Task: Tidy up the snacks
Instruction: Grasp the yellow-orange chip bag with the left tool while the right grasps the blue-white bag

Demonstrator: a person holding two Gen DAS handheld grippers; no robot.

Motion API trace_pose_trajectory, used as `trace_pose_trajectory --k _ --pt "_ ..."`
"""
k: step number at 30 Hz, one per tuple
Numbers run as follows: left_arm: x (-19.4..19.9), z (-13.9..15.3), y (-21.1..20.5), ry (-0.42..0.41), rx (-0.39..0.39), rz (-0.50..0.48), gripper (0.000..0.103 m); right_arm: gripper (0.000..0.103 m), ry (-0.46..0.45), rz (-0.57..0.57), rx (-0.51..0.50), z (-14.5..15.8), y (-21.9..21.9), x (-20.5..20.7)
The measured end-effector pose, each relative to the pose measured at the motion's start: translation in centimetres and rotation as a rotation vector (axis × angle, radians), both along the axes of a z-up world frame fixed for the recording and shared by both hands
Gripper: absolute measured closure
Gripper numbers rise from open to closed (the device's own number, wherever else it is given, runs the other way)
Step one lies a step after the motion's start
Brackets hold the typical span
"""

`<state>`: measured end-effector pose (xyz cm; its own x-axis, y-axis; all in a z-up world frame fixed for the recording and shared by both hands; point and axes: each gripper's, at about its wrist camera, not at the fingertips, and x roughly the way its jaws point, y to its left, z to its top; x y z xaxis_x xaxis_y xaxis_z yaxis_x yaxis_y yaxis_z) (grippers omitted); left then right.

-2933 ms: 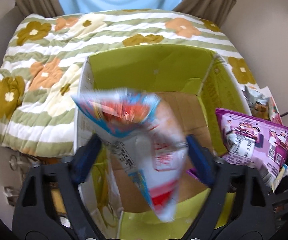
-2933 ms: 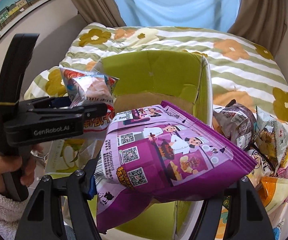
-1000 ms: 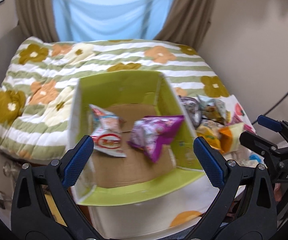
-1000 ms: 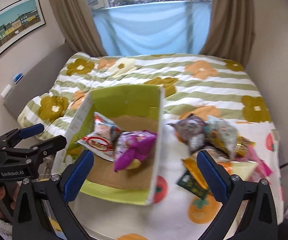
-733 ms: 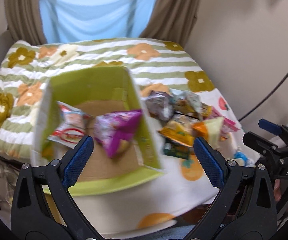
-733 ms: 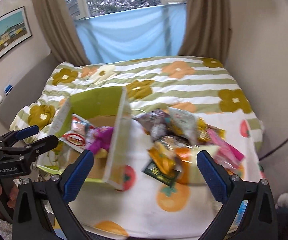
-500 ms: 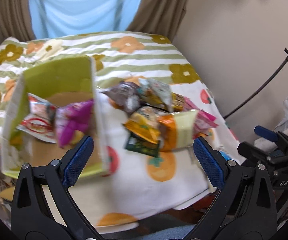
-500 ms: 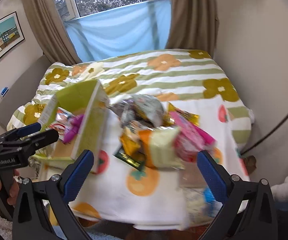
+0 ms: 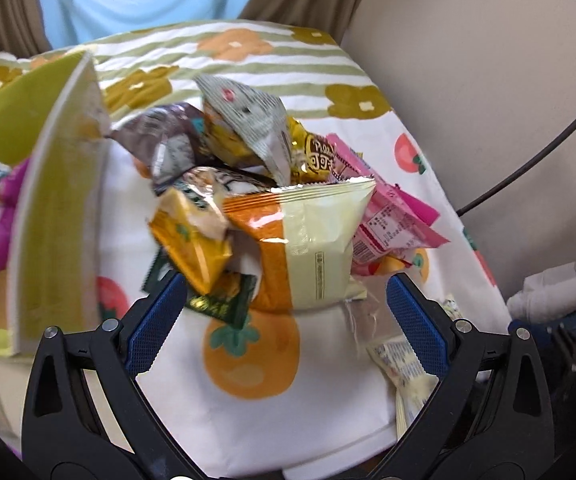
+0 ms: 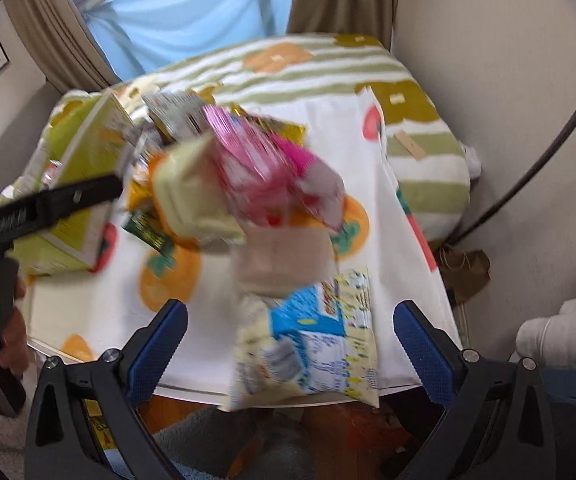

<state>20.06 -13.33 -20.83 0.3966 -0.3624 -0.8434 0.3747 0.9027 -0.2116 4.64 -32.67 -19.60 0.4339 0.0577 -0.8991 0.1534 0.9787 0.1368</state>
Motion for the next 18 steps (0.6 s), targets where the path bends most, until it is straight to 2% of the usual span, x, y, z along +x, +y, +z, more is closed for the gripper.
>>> trace_pose_trajectory --k 6,10,15,18 --pt "1.7 -3.3 -1.9 0.010 0.043 -0.022 0.009 0.000 0.040 -0.011 -0.008 -3.0 -0.6 0.1" --pt "2.3 -4.1 -2.4 0.002 0.049 -0.027 0.010 0.000 0.075 -0.015 -0.008 -4.7 -1.0 0.5" --pt "3.0 -5.0 -3.4 0.022 0.047 -0.038 0.015 0.000 0.098 -0.040 0.106 -6.4 -2.2 0.7" --pt "3.2 -5.6 -3.9 0.036 0.044 -0.043 0.026 0.000 0.112 -0.064 0.170 -7.1 -3.0 0.5"
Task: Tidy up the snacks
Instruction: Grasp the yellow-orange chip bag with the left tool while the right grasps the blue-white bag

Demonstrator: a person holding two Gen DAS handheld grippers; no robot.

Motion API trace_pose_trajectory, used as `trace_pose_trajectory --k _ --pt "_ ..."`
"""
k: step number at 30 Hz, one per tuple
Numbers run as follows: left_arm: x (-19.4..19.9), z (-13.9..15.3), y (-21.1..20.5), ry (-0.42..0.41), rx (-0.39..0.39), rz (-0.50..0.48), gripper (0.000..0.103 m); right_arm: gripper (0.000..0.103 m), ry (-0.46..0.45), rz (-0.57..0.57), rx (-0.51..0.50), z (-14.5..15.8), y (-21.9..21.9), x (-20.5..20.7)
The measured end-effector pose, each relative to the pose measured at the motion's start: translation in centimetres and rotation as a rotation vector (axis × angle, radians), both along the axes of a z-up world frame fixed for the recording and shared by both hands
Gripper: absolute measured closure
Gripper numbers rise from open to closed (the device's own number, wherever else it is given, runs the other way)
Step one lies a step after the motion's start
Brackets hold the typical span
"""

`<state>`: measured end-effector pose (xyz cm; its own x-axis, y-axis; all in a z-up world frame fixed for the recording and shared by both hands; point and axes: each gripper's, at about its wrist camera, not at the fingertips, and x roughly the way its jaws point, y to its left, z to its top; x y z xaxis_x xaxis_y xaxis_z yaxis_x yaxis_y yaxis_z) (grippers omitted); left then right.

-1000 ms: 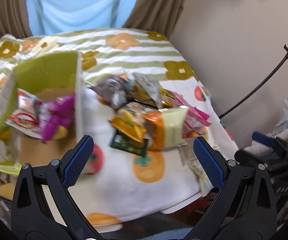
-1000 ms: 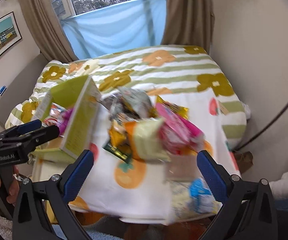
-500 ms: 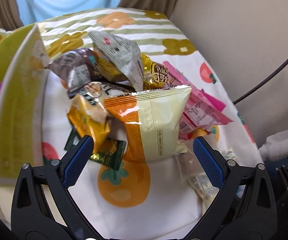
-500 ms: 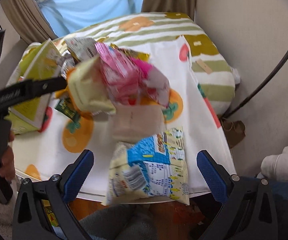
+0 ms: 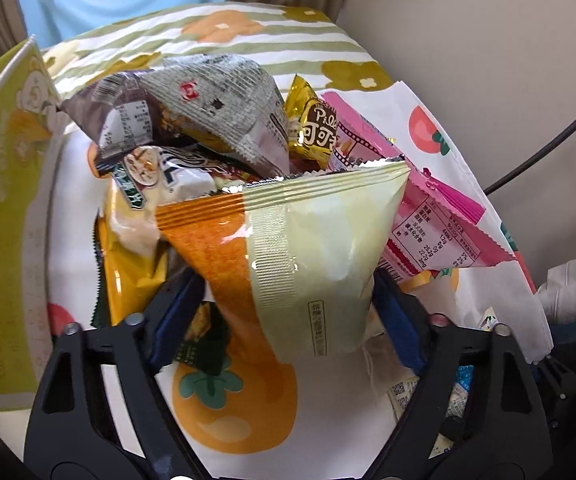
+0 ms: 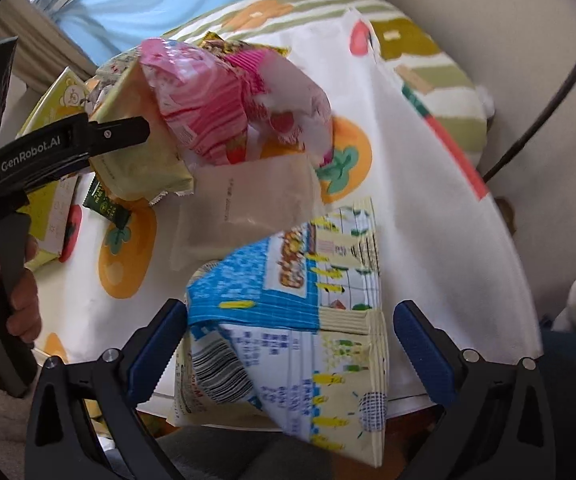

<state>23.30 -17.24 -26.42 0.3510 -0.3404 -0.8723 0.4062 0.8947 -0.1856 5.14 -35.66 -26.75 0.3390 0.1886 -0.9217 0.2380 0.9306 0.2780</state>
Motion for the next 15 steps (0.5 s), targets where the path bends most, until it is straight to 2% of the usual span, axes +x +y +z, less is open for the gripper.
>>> trace_pose_trajectory --k 2,13,15 --pt "0.1 -0.3 -0.2 0.015 -0.010 -0.004 0.037 0.000 -0.002 -0.009 0.028 -0.3 -0.4 -0.1" --pt "-0.4 0.0 0.2 0.002 -0.004 -0.018 0.043 0.000 -0.022 0.026 0.067 -0.6 0.2 0.4" --pt "-0.7 0.2 0.6 0.002 -0.003 -0.018 0.043 0.003 -0.025 0.030 0.072 -0.7 0.3 0.7"
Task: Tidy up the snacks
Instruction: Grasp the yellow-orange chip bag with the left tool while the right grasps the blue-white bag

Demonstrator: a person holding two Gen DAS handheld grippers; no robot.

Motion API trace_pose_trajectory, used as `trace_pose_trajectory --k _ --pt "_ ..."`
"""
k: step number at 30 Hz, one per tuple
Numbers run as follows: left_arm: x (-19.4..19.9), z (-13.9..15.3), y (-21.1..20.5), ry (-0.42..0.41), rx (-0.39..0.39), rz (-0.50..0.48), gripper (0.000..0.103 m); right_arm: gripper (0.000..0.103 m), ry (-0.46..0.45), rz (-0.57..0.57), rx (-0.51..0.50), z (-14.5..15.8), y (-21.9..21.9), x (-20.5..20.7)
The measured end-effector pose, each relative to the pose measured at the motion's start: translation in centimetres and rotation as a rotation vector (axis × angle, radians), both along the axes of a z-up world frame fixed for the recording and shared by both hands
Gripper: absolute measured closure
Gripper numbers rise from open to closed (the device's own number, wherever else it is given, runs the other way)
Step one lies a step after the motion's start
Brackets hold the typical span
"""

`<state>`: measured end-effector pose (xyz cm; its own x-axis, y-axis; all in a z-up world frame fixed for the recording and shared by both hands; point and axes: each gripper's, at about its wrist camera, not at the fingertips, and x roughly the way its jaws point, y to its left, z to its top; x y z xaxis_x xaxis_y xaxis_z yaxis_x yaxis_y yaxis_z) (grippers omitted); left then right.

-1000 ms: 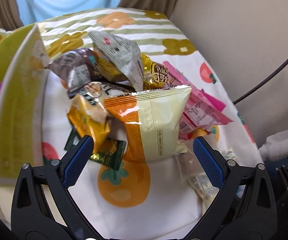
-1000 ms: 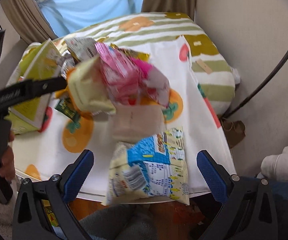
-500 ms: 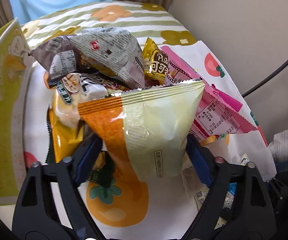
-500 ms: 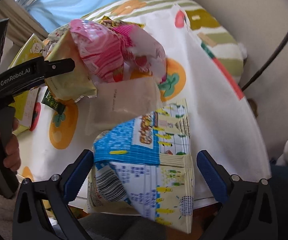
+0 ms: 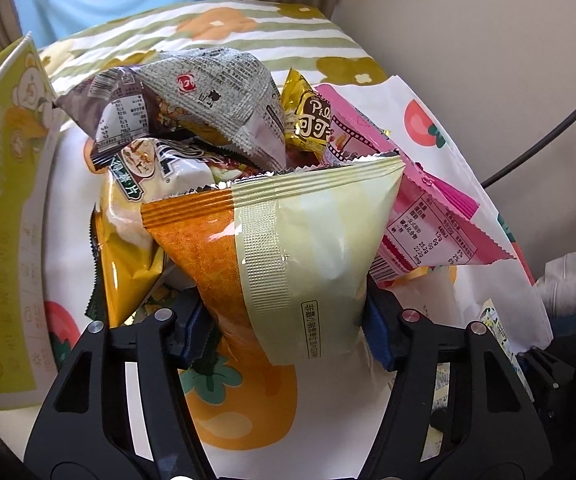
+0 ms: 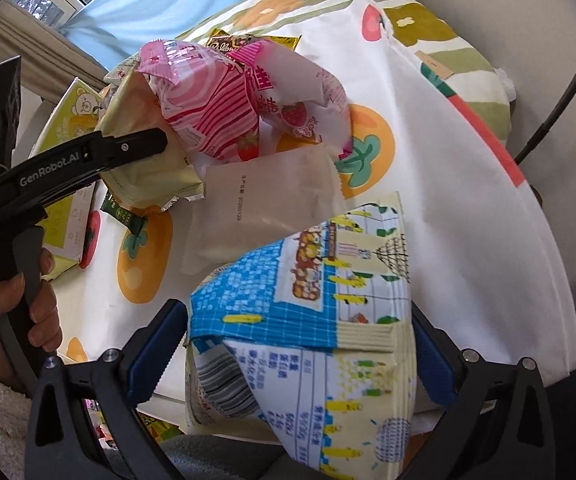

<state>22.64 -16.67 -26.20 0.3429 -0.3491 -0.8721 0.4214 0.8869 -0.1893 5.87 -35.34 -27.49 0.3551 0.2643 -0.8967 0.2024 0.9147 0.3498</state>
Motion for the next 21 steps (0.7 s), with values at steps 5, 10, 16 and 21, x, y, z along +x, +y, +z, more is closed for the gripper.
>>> trace_pose_trajectory --k 5,10,16,21 --pt "-0.5 0.5 0.6 -0.002 0.001 0.015 0.043 0.030 -0.010 0.013 0.014 0.2 0.0 -0.1" --pt "-1.3 1.5 1.2 -0.015 0.003 0.030 0.043 0.036 -0.014 0.018 0.009 0.7 -0.2 -0.5" --pt "-2.8 3.5 2.5 -0.039 0.003 0.054 0.043 0.037 -0.045 0.033 0.004 2.3 0.1 -1.2" --pt "-4.5 5.9 4.2 -0.069 -0.006 0.083 0.043 0.037 -0.090 0.054 -0.005 4.5 0.6 -1.5"
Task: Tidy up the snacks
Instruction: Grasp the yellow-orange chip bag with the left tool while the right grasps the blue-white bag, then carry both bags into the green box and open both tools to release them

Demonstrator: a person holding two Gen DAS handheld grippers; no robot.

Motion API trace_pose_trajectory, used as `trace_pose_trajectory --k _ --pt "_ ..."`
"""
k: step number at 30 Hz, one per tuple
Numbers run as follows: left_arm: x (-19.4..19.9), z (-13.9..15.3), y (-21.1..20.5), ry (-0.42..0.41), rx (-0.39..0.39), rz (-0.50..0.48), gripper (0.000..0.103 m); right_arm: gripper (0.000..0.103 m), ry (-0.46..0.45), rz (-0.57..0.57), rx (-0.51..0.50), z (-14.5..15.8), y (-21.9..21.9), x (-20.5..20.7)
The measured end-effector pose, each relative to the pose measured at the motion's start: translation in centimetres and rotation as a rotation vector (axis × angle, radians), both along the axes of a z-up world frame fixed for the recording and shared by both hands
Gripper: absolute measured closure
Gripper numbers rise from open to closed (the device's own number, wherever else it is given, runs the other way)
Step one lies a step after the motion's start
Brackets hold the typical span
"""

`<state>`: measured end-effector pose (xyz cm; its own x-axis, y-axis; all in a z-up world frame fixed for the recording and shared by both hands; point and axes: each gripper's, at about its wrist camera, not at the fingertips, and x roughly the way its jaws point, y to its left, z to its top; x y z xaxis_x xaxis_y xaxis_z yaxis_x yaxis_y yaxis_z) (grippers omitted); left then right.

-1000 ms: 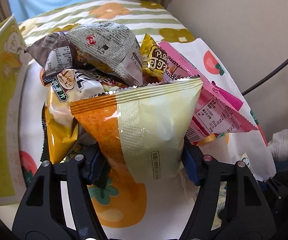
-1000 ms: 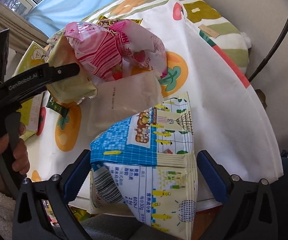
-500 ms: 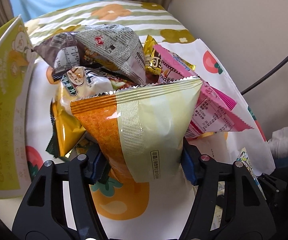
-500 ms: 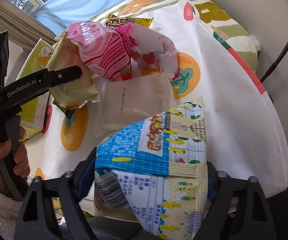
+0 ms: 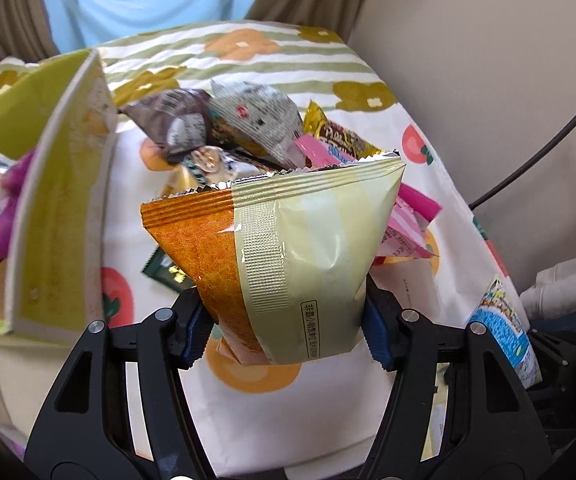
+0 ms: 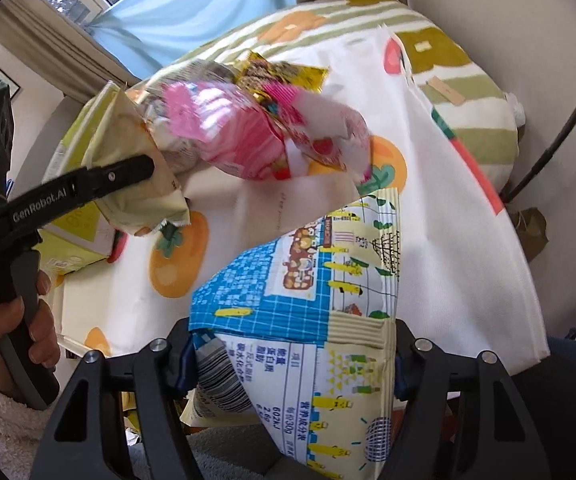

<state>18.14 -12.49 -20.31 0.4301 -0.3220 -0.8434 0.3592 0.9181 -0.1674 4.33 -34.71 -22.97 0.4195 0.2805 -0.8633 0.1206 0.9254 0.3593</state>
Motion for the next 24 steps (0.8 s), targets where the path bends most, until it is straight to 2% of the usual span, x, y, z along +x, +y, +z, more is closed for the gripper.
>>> trace_pose_trajectory --k 8,15,24 --pt "-2.0 5.7 3.2 -0.099 -0.042 0.078 0.043 0.037 -0.106 0.076 -0.025 5.1 1.9 0.6" --pt "-2.7 10.6 8.6 -0.193 -0.045 0.191 0.043 0.037 -0.215 0.169 -0.038 10.0 4.7 3.0" --pt "-0.2 12.9 17.8 -0.232 -0.030 0.331 0.043 0.037 -0.303 0.303 -0.017 14.1 12.5 8.5"
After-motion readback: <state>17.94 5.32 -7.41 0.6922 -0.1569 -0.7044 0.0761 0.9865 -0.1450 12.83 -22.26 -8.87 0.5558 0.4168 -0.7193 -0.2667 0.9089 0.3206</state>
